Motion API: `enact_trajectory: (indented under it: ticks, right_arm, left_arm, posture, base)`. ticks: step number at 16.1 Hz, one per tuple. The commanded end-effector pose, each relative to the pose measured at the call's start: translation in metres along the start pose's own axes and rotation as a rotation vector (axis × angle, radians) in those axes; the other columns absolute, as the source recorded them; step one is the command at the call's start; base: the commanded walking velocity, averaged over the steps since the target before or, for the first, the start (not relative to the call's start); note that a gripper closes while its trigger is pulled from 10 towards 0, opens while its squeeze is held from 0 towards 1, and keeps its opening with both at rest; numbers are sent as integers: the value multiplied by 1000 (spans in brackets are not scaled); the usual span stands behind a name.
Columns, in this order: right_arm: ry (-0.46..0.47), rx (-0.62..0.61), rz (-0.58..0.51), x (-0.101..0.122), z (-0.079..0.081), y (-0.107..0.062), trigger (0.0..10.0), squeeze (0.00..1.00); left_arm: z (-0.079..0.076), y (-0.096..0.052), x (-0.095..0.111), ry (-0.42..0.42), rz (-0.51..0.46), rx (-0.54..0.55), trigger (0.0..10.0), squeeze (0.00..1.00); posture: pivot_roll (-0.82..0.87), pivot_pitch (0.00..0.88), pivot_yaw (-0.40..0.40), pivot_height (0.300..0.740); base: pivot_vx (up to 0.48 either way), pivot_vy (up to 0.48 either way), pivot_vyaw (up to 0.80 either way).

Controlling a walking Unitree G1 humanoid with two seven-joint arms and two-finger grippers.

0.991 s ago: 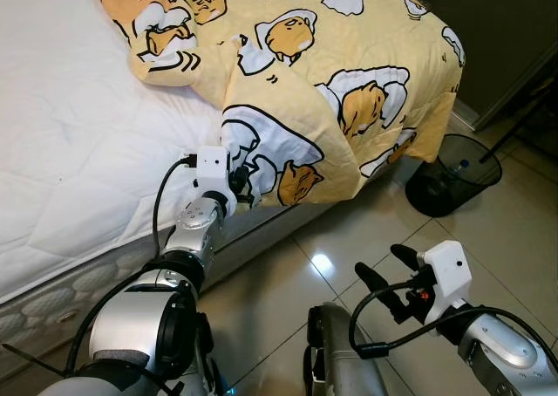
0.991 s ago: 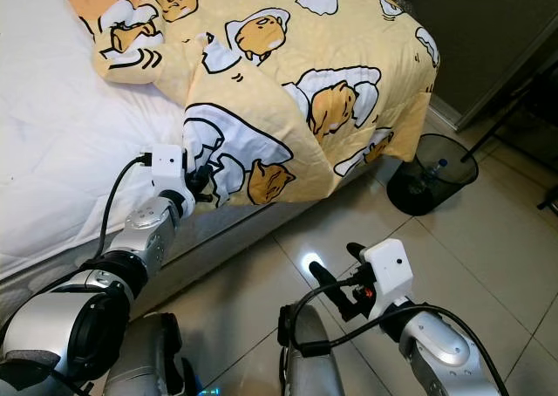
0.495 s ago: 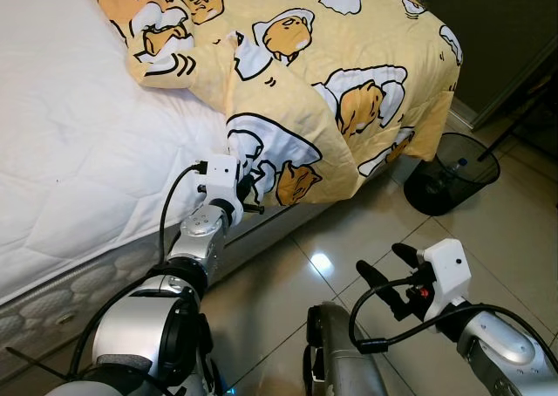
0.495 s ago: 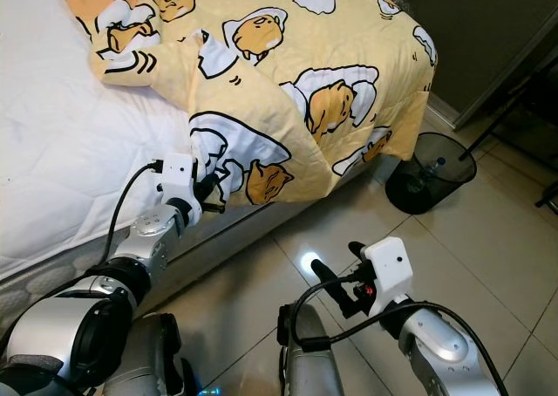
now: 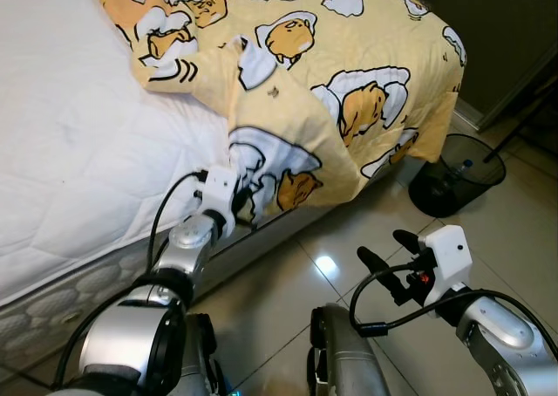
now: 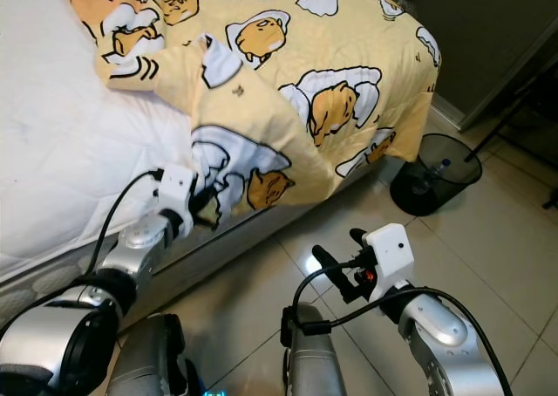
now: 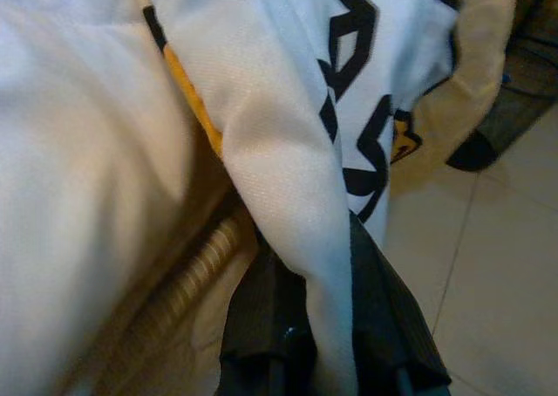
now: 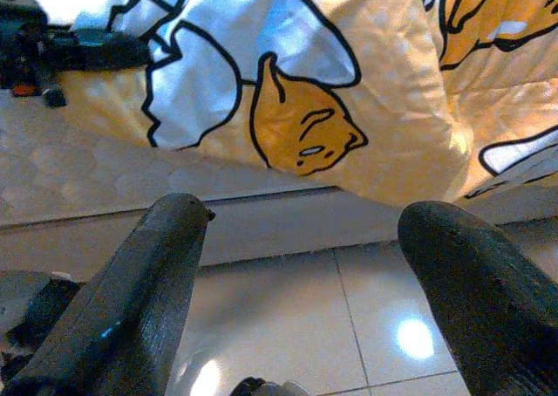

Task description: Clean up the room

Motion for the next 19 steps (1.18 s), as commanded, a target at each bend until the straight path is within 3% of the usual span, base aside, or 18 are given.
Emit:
enact_trajectory:
  ticks: [1, 7, 15, 19]
  right_arm:
    - [14, -13, -9, 0, -4, 0, 10000, 0]
    - [47, 111, 13, 11, 8, 0, 10000, 0]
    - [43, 221, 19, 27, 15, -14, 10000, 0]
    - [73, 228, 2, 31, 13, -16, 10000, 0]
  left_arm:
    - [-14, -2, -1, 26, -24, -84, 0, 0]
    - [-46, -3, 19, 45, -147, -284, 0, 0]
    - [-83, -15, 6, 76, -176, -445, 0, 0]
    - [-98, -31, -8, 48, -199, -534, 0, 0]
  posture:
    - [-234, 88, -61, 622]
    - [-216, 64, -44, 622]
    - [-225, 36, -28, 622]
    - [-221, 19, -20, 622]
  base:
    - [0, 0, 0]
    - [0, 0, 0]
    - [0, 0, 0]
    - [0, 0, 0]
Point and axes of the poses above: a point about 5 cm out from each wrist's last joint towards the gripper, its own y axis pointing out of the wrist towards the gripper, its own x axis along the axis of the wrist's last joint, z = x × y, the point moved 6 cm from there along y, pointing out of the wrist towards the gripper, and after that the axes turned 9 degrees about y, right-handed, at the moved point
